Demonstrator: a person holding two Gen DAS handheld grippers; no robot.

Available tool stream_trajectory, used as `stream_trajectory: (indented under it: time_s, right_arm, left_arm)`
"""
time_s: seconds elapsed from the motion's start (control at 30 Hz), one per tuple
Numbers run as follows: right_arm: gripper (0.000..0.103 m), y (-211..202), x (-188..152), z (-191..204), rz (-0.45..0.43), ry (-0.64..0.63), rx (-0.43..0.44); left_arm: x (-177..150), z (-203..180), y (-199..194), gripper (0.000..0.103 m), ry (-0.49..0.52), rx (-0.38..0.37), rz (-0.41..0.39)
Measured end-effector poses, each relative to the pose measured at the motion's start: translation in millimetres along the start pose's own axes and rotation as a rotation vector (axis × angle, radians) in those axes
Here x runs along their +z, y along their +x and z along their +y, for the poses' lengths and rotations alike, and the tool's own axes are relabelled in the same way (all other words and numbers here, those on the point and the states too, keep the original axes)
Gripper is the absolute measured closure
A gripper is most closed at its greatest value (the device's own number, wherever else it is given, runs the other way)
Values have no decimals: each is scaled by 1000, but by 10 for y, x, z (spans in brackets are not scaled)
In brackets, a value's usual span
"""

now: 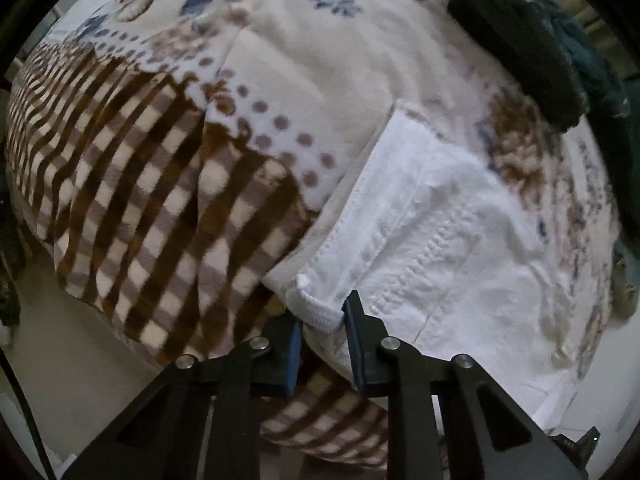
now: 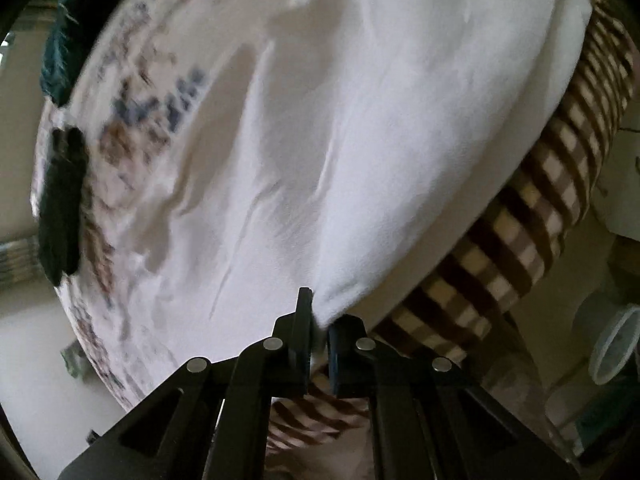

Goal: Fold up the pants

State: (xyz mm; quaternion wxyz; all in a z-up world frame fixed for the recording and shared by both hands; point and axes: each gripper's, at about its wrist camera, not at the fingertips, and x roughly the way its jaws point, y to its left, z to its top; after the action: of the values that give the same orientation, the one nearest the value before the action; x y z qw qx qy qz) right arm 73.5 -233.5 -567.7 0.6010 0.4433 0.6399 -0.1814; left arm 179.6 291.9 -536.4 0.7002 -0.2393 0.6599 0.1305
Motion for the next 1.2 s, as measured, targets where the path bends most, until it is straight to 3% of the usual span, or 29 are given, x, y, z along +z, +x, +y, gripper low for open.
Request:
stream_trajectory:
  time_s: [0.1, 0.2, 0.23, 0.27, 0.3, 0.33, 0.47, 0.6, 0.73, 0.83, 0.87, 0.93, 1.1, 1.2]
  right_arm:
    - [85, 218, 52, -77, 55, -18, -26]
    - [50, 219, 111, -139, 85, -7, 45]
    - [37, 125, 128, -163, 69, -16, 67]
    - [37, 54, 144, -187, 53, -22, 71]
    - [37, -51, 166, -225, 29, -25, 72]
    - [37, -175, 212, -304, 3, -18, 71]
    - [37, -719, 593, -859, -152, 108, 74]
    - [37, -1084, 1175, -1465, -291, 240, 56]
    - [38, -1218, 1884, -2043, -359, 335, 64]
    - [39, -1083, 2288, -2233, -336, 349, 42]
    - [60, -1022, 2371, -2278, -319, 353, 34]
    - [93, -911, 2472, -2323, -284, 369, 56]
    - [101, -1187, 2384, -2283, -350, 333, 36]
    - [101, -1363, 2229, -2344, -372, 358, 27]
  left_arm:
    - [-27, -84, 79, 80, 9, 23, 20]
    - [-90, -377, -45, 72, 91, 89, -13]
    - [-144, -478, -114, 62, 127, 121, -31]
    - [-247, -649, -204, 53, 195, 161, -51]
    - [-327, -761, -253, 30, 240, 181, -61]
    - [-446, -926, -313, 19, 296, 215, -82]
    - [-831, -1486, -352, 18, 420, 215, -107]
    - [-1178, -2128, -112, 18, 493, 184, -47]
    - [-1382, -2629, 172, 18, 529, 213, -25]
    - [-1492, -2931, 362, 18, 535, 224, -2]
    - [-1533, -3032, 409, 18, 547, 225, 0]
    - [-1610, -3205, 491, 18, 578, 248, 2]
    - [-1718, -3512, 562, 18, 630, 274, -5]
    - [-1733, -3661, 593, 18, 646, 284, -15]
